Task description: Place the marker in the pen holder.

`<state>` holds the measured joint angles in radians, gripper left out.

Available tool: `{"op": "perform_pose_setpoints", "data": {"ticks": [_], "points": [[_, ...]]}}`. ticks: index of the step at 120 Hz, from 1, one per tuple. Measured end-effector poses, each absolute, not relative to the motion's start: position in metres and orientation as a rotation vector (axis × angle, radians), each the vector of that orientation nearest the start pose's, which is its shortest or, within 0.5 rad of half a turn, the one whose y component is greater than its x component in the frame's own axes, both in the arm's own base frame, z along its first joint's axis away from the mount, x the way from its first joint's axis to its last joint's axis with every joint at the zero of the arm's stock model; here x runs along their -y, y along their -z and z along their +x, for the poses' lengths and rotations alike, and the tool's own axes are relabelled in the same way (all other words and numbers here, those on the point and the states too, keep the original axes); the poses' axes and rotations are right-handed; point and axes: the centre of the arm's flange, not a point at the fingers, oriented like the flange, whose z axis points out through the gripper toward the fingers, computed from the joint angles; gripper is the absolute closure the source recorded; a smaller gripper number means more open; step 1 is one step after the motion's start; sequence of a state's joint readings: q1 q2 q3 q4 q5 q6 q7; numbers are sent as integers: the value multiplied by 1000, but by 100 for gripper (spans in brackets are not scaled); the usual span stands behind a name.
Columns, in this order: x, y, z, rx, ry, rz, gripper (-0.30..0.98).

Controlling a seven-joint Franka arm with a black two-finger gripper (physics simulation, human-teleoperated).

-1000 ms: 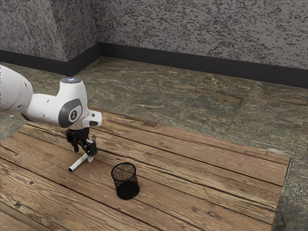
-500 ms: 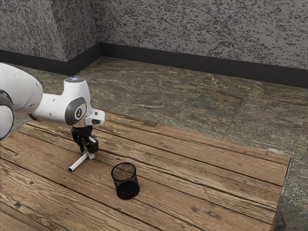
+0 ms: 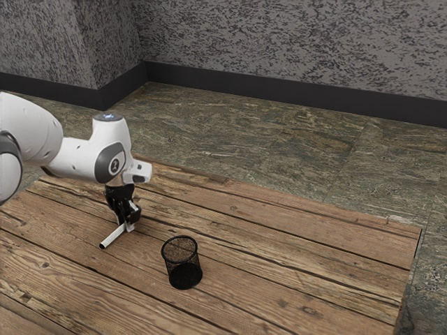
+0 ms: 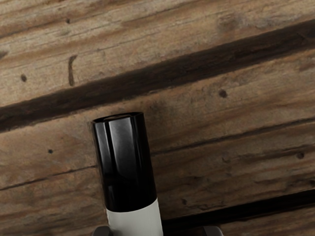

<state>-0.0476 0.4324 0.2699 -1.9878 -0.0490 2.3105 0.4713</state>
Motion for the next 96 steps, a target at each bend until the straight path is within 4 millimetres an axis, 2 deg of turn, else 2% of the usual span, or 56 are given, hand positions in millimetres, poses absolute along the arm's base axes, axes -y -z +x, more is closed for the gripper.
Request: {"op": "perform_pose_setpoints", "data": {"ticks": [56, 72, 76, 83, 90, 96], "points": [[-128, -244, 587, -383, -173, -3062, 72], [-127, -254, 590, -378, -120, -3060, 74], [-125, -259, 591, -372, -83, -3061, 74], [-117, -284, 593, -365, 55, -3064, 75], [-100, -312, 593, -378, 213, -3057, 75], [-80, -336, 586, -405, 353, -3044, 76]]}}
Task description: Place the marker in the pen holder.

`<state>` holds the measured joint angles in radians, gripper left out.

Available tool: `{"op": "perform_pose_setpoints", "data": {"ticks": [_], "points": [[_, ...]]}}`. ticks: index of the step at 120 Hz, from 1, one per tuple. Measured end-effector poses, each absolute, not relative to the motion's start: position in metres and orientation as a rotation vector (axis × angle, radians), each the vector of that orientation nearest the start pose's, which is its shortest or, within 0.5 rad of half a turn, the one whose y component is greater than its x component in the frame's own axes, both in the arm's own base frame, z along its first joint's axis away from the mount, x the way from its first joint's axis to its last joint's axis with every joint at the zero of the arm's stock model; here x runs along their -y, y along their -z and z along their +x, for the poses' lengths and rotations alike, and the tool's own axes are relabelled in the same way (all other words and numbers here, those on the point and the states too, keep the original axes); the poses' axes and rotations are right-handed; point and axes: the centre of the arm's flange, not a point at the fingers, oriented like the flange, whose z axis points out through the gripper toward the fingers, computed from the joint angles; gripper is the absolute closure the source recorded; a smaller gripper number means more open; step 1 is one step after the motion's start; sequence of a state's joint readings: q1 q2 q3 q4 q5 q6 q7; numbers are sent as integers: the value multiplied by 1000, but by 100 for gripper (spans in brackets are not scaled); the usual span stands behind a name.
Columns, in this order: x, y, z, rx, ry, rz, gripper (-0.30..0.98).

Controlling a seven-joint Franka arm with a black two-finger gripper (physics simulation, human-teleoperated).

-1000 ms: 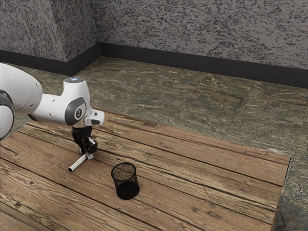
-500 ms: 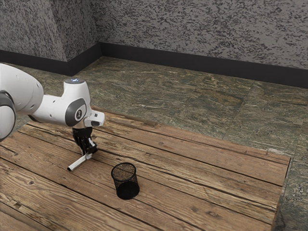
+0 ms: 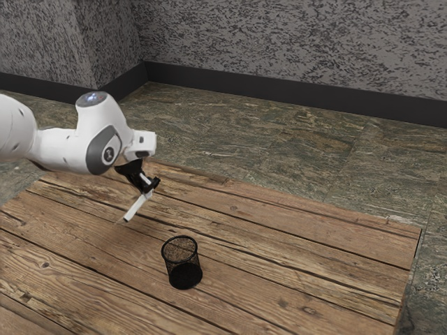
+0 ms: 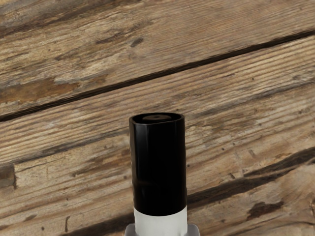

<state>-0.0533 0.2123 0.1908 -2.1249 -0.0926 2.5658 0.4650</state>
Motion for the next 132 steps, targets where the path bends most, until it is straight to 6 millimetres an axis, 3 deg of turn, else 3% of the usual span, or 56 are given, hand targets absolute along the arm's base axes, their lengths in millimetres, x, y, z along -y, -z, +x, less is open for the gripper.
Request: {"op": "perform_pose_setpoints", "data": {"ticks": [15, 30, 47, 62, 86, 113, 132], "points": [[-28, -392, 556, -490, 683, -2973, 76], [13, -426, 517, -569, 956, -2864, 77], [23, -442, 480, -568, 1170, -2745, 77], [49, -454, 455, -608, 1299, -2671, 77], [80, -430, 415, -632, 1320, -2678, 78], [108, -406, 401, -665, 1285, -2715, 77], [109, -377, 401, -647, 1204, -2772, 77]]}}
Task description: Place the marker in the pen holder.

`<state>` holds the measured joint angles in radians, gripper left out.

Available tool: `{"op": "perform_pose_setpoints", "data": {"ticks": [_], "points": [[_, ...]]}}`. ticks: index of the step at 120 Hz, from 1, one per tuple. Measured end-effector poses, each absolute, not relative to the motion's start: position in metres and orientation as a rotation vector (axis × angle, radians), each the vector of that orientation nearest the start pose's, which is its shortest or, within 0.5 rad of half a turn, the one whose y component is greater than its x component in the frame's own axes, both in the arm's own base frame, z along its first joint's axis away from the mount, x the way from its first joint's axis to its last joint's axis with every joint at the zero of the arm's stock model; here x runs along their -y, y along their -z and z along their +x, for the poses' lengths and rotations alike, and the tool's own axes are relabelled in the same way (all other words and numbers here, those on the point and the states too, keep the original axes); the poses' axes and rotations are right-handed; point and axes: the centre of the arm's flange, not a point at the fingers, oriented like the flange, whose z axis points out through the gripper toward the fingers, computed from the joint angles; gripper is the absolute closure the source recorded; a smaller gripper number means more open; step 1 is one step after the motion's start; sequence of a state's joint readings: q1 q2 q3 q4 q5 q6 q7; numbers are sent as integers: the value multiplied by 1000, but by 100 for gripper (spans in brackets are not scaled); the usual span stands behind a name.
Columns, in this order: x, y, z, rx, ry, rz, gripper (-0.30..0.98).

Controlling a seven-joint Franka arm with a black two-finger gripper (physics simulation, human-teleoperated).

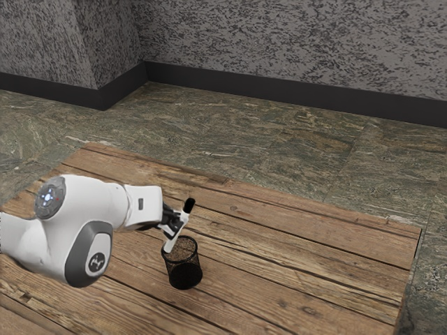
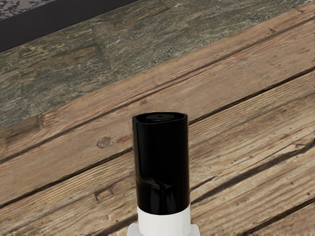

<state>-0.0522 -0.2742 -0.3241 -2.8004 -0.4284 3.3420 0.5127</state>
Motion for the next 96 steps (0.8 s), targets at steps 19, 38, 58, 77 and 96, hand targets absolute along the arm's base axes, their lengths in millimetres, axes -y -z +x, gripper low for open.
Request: {"op": "perform_pose_setpoints", "data": {"ticks": [19, 38, 58, 77, 96], "points": [[115, -366, 406, -655, 1178, -2793, 77], [117, -364, 413, -658, 1176, -2798, 77], [118, -353, 418, -660, 1139, -2823, 55], [117, -354, 420, -650, 1130, -2835, 27], [27, -460, 619, -502, 968, -2995, 13]]}}
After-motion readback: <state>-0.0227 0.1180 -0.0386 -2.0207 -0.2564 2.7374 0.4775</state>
